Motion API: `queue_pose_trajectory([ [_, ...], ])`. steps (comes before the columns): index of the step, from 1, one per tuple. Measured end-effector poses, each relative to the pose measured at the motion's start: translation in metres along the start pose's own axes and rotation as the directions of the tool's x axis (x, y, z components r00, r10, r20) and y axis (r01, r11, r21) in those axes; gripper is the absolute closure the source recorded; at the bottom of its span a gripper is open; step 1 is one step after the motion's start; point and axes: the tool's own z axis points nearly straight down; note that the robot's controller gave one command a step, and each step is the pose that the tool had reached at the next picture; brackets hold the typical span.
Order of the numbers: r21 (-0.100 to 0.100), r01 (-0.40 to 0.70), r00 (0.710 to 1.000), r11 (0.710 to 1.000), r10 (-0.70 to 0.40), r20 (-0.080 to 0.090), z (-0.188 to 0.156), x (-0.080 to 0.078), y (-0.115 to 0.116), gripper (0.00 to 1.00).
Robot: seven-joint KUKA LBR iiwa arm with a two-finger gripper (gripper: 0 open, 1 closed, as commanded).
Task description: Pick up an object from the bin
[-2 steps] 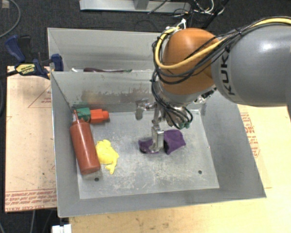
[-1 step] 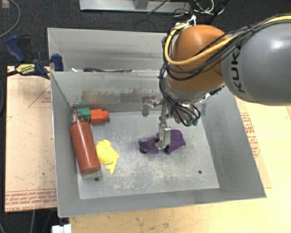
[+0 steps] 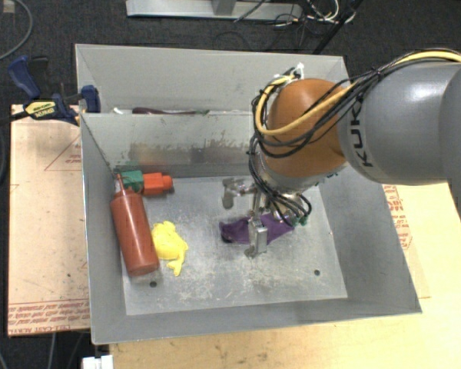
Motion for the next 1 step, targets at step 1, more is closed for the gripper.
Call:
queue_pose_trajectory([
  [1, 0.007, 0.411, 0.911, 0.911, -0.411, 0.009, 0.0418, 0.0135, -0.0164, 1.0],
])
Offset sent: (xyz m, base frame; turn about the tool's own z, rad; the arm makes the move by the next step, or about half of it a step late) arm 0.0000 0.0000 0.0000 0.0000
